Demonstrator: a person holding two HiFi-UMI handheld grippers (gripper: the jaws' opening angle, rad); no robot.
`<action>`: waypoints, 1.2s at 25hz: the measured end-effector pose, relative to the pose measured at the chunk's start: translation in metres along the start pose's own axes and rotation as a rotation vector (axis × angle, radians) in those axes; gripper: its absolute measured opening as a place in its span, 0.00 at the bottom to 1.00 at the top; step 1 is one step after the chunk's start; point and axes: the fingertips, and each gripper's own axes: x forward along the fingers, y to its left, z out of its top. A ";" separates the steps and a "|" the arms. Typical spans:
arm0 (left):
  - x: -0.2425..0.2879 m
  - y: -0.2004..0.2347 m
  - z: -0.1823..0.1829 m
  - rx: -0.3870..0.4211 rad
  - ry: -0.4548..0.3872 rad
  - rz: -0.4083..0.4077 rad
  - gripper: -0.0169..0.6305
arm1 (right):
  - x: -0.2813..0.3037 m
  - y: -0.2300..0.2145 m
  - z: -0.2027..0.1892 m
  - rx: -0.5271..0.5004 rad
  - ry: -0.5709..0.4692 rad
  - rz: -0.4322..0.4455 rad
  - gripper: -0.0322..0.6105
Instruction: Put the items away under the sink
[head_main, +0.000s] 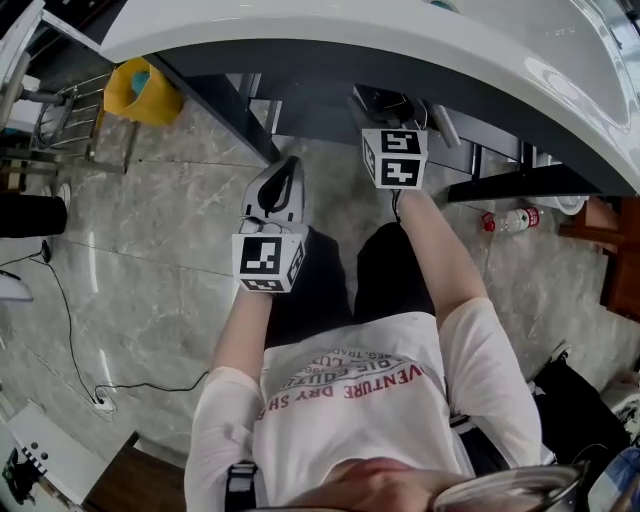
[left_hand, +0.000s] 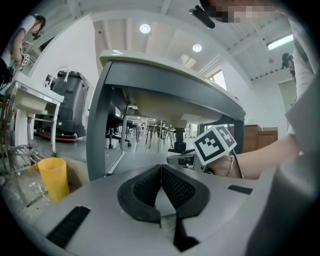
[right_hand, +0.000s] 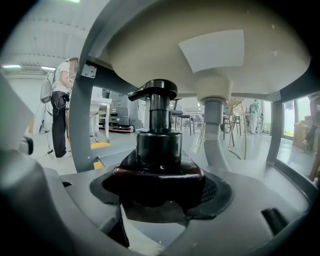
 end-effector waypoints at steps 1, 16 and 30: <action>0.000 0.001 -0.002 -0.006 0.003 -0.002 0.06 | 0.004 0.000 -0.001 0.004 0.005 -0.006 0.63; 0.005 0.012 -0.020 -0.037 0.035 -0.033 0.06 | 0.033 -0.007 -0.008 0.045 -0.050 -0.074 0.63; 0.008 0.016 -0.033 -0.062 0.043 -0.033 0.06 | 0.037 -0.003 -0.010 -0.022 -0.058 -0.119 0.63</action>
